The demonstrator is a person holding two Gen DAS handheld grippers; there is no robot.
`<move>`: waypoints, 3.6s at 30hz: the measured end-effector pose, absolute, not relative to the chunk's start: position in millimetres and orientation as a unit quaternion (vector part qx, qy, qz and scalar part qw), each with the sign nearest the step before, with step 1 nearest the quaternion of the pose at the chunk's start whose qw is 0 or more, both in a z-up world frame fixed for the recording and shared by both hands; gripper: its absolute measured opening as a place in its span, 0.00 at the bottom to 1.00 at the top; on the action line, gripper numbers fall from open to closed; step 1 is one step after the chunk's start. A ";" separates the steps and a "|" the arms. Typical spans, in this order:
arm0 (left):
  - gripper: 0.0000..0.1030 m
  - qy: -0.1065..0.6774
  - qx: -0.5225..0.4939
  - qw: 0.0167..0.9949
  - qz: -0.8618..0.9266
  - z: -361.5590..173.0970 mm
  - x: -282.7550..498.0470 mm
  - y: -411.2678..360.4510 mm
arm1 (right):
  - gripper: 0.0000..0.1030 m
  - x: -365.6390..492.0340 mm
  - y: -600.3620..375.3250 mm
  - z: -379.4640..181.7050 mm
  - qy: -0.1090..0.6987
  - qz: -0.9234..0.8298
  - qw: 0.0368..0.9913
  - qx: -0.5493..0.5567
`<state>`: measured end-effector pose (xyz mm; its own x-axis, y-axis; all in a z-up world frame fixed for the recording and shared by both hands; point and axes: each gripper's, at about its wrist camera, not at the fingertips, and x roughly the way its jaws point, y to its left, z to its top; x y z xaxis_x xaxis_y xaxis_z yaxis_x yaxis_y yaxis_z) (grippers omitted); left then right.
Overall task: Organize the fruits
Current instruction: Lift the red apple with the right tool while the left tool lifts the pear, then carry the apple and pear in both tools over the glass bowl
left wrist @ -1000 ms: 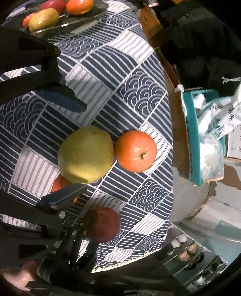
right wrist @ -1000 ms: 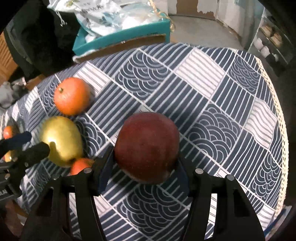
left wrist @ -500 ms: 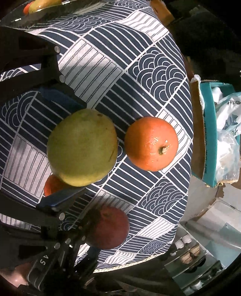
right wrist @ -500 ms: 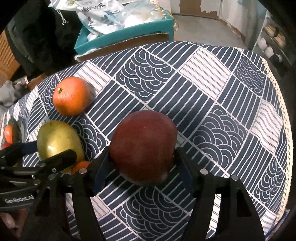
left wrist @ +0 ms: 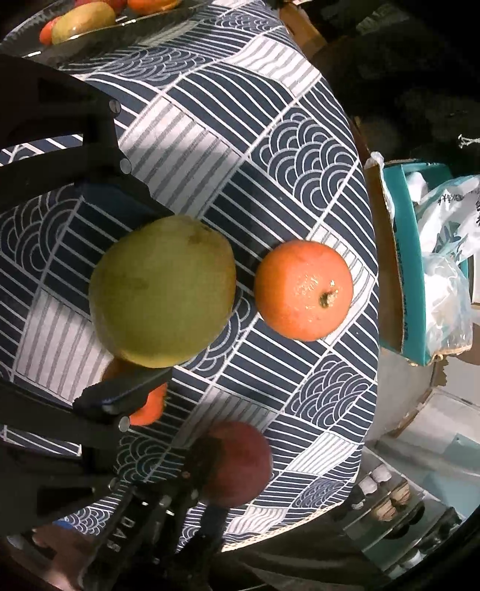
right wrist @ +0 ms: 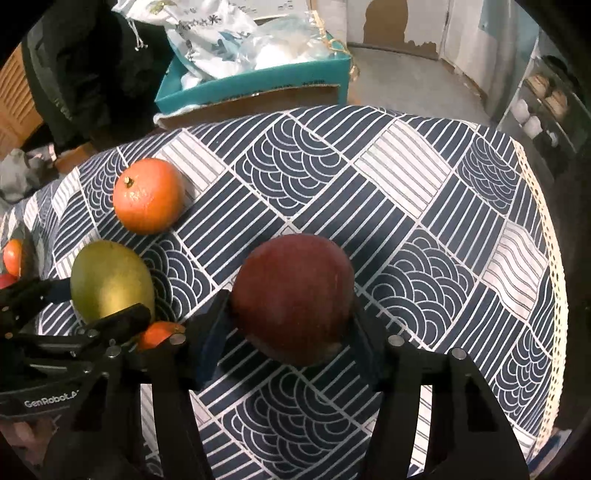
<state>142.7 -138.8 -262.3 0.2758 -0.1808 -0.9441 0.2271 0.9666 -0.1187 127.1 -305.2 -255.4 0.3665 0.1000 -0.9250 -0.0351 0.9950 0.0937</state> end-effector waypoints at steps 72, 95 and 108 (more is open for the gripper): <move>0.67 0.455 0.013 0.880 -0.134 -115.3 51.7 -59.0 | 0.59 57.1 -239.8 -99.6 0.393 0.097 0.914 -0.009; 0.67 0.429 -0.023 0.897 -0.103 -86.7 27.1 2.5 | 0.59 42.1 -175.3 -66.4 0.359 0.170 0.917 -0.028; 0.67 0.440 -0.050 0.894 -0.064 -101.3 22.4 52.7 | 0.59 57.9 -119.5 -78.2 0.378 0.214 0.900 -0.033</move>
<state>22.4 52.7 -101.3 0.6048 -0.1579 -0.7805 0.0707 0.9869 -0.1449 57.9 -119.5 -78.2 0.6226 0.3606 -0.6945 -0.4109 0.9059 0.1019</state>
